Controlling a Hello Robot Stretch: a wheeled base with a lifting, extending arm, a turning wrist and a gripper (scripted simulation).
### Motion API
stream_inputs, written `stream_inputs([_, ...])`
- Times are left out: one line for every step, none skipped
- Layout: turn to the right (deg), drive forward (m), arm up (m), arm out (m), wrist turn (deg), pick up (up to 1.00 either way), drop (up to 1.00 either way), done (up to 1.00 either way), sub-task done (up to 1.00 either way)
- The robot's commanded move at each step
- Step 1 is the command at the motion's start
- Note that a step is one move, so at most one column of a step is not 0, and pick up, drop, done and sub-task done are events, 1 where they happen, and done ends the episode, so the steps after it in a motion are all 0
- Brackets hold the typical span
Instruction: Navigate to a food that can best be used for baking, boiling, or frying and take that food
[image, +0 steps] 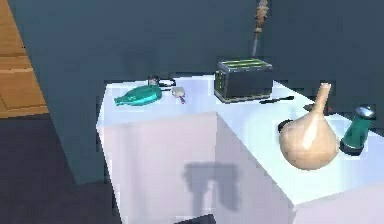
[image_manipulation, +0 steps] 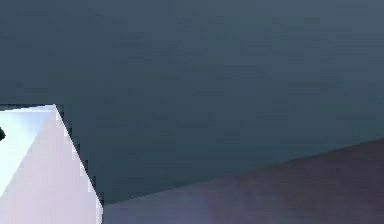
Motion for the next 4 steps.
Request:
stream_inputs([-24.0,0.0,0.0,0.0,0.0,0.0,0.0,0.0,0.0])
stream_inputs([0.0,0.05,0.0,0.0,0.0,0.0,0.0,0.0,0.0])
stream_inputs([-30.0,0.0,0.0,0.0,0.0,0.0,0.0,0.0,0.0])
stream_inputs([-6.0,0.0,0.0,0.0,0.0,0.0,0.0,0.0,0.0])
